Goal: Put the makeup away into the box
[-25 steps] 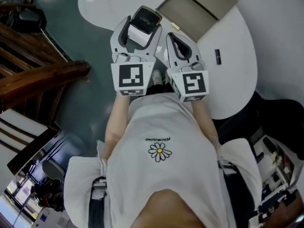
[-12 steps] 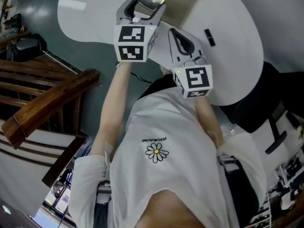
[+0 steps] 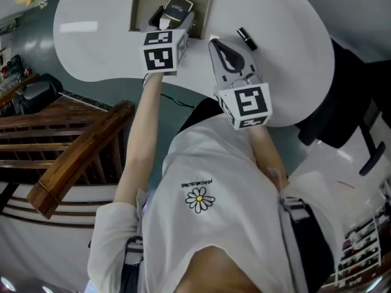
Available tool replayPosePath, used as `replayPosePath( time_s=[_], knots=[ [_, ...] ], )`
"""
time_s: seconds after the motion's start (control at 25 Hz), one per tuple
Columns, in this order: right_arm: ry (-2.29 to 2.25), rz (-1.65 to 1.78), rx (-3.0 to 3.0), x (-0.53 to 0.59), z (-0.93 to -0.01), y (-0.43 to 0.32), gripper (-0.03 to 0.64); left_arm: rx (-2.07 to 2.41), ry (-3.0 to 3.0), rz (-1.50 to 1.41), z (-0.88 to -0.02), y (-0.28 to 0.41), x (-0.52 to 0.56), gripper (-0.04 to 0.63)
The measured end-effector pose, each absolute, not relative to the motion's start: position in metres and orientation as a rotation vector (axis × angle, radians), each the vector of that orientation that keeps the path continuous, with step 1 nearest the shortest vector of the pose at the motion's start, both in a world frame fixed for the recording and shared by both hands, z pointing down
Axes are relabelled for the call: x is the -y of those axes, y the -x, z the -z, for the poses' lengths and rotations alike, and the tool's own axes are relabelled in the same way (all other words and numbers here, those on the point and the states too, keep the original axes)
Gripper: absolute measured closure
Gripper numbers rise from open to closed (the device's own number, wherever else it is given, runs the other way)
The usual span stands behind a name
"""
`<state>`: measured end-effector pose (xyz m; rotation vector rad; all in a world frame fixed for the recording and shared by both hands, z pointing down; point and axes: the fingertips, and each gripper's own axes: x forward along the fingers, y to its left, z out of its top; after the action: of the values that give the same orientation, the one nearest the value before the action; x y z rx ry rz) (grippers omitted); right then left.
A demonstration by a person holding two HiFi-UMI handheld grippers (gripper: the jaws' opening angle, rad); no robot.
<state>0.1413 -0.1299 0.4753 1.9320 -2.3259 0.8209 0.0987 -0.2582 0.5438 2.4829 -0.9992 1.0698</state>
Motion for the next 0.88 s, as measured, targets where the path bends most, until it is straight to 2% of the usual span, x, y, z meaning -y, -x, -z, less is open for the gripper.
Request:
replayPosePath(
  time_s=[0.44,0.88],
  knots=[
    [-1.900,-0.796,2.347,0.148,-0.475,-0.141,0.586,0.849,-2.487,-1.272,-0.572,-0.110,0.257,0.252],
    [-1.870,-0.763,2.356,0.145,-0.471,-0.134,0.586,0.862,-2.473,-1.238,-0.564,-0.115,0.257,0.252]
  ],
)
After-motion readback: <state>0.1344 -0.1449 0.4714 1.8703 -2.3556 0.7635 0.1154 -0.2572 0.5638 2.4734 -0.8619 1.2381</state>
